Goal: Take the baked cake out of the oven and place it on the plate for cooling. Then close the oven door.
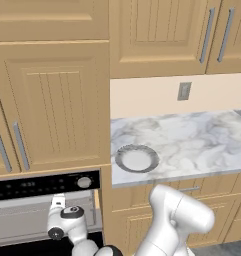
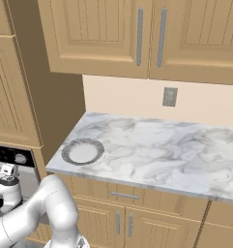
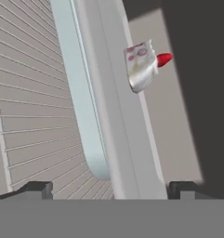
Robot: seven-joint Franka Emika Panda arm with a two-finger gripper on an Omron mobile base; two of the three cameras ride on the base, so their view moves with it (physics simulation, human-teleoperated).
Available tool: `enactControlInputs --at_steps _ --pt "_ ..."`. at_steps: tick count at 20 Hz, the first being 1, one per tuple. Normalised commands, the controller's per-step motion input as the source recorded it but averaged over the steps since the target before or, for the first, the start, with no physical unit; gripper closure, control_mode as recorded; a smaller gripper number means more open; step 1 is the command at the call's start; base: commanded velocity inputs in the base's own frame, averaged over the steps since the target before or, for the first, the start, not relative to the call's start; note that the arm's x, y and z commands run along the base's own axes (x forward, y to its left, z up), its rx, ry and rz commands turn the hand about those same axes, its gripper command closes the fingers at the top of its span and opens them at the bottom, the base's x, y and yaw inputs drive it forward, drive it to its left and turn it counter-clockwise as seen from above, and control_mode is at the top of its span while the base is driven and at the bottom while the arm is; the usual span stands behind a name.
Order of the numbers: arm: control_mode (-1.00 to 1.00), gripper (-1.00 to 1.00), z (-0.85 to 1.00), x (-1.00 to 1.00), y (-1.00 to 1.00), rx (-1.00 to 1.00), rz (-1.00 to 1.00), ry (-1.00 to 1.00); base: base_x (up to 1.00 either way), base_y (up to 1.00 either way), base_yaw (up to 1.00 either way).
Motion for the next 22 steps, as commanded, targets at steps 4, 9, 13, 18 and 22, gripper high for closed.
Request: enactControlInputs --at_steps 4,9,13,18,22 --pt "-1.00 -1.00 0.00 0.36 0.00 0.00 0.03 0.00 0.00 0.00 0.00" --pt "-1.00 1.00 0.00 0.32 0.00 0.00 0.03 0.00 0.00 0.00 0.00" --pt "-1.00 1.00 0.00 0.11 0.00 0.00 0.05 0.00 0.00 0.00 0.00" --pt "-1.00 1.00 0.00 0.00 0.00 0.00 0.03 0.00 0.00 0.00 0.00" --pt "-1.00 1.00 0.00 -0.05 0.00 0.00 0.01 0.00 0.00 0.00 0.00"
